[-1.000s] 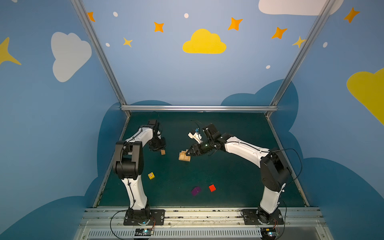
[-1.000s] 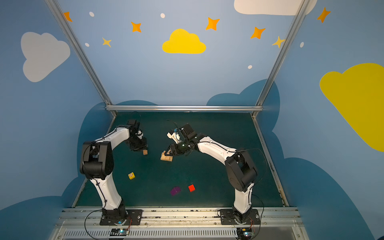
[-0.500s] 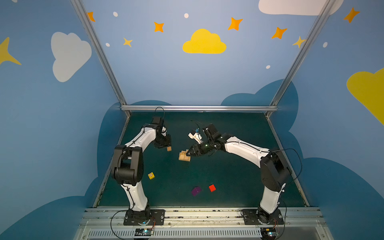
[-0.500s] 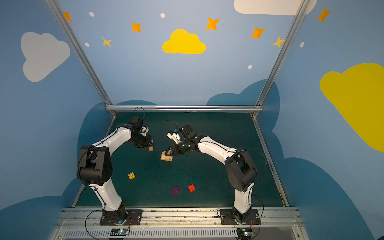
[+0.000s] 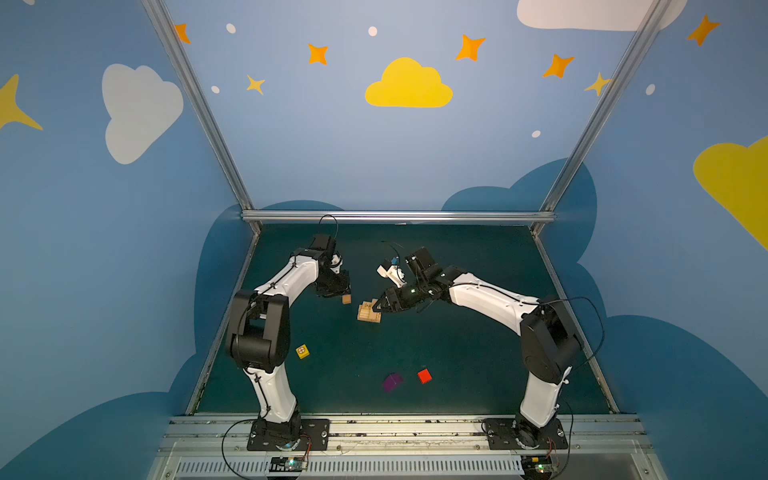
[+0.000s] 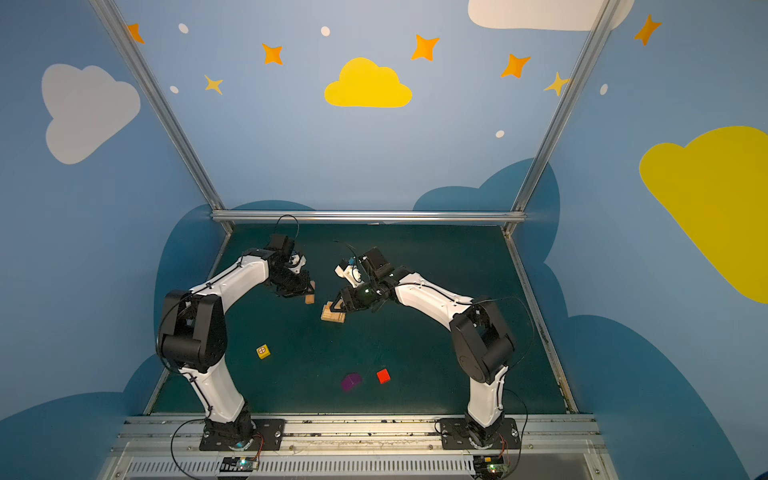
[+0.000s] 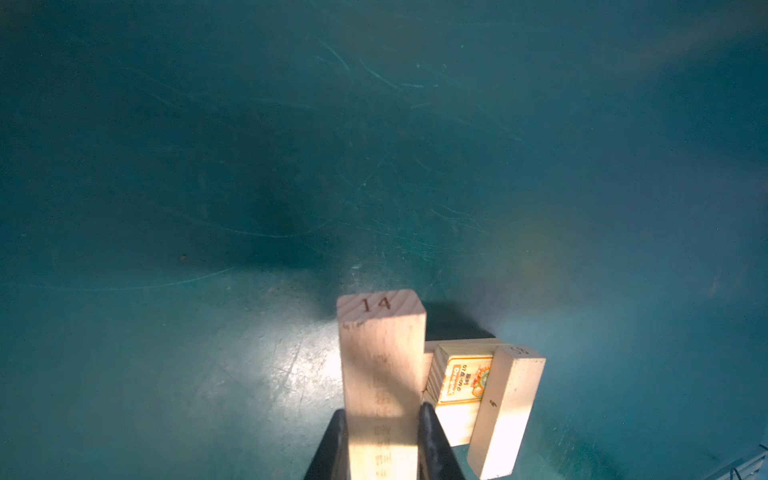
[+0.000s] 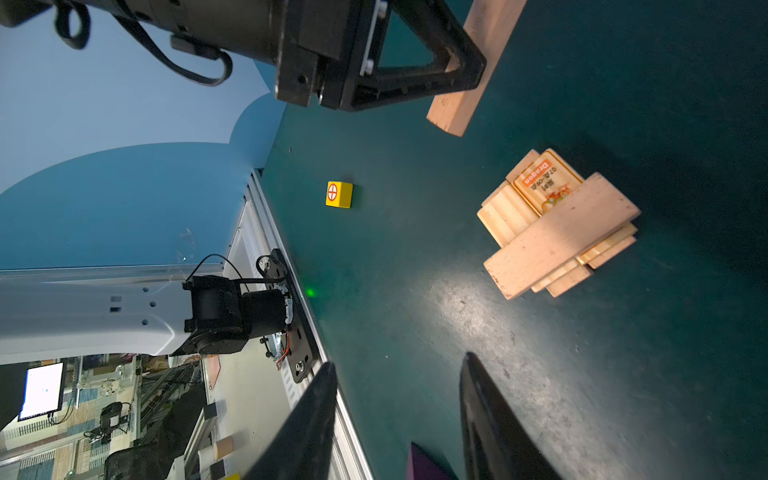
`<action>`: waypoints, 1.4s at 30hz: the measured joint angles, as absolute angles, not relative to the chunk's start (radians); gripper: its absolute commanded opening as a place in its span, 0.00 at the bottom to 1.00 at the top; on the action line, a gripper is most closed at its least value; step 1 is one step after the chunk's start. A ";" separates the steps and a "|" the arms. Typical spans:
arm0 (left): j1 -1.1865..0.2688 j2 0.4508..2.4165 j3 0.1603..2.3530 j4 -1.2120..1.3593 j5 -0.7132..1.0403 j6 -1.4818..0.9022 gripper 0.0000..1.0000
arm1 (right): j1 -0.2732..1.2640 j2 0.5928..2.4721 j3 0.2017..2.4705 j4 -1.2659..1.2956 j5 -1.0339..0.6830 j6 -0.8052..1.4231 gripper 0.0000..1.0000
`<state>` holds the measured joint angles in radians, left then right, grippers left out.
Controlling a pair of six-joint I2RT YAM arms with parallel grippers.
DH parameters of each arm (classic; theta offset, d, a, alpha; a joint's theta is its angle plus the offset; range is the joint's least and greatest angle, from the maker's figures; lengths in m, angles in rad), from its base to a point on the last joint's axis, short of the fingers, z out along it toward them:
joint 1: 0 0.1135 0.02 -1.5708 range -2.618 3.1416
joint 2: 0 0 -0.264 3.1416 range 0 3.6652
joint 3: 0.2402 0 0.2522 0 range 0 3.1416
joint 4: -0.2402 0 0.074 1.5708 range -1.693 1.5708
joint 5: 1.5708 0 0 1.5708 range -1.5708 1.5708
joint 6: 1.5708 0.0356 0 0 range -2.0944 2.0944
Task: Build the wood block tower
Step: 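Lift the block marked 14 and carry it over the Dragon stack with the left gripper, then lower the block marked 14 upright beside the block marked 58 with the left gripper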
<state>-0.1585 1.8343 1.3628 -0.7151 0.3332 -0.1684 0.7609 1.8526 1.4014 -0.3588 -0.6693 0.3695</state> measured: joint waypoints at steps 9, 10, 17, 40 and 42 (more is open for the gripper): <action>-0.187 1.834 1.363 -0.721 0.329 -0.168 0.24 | 0.761 1.853 1.395 -0.359 -0.661 0.369 0.44; -0.196 1.834 1.363 -0.722 0.326 -0.168 0.24 | 0.761 1.853 1.394 -0.359 -0.659 0.369 0.44; -0.244 1.834 1.361 -0.727 0.308 -0.161 0.24 | 0.761 1.849 1.389 -0.360 -0.649 0.370 0.44; -0.337 1.774 1.297 -0.741 0.311 -0.180 0.24 | 0.754 1.755 1.382 -0.410 -0.529 0.364 0.44; -0.337 1.774 1.297 -0.741 0.308 -0.179 0.24 | 0.754 1.755 1.381 -0.416 -0.523 0.362 0.44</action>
<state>-0.3370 1.7744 1.2972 -0.7414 0.3084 -0.1795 0.7540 1.7546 1.3811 -0.4164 -0.5232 0.3622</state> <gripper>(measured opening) 0.237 0.445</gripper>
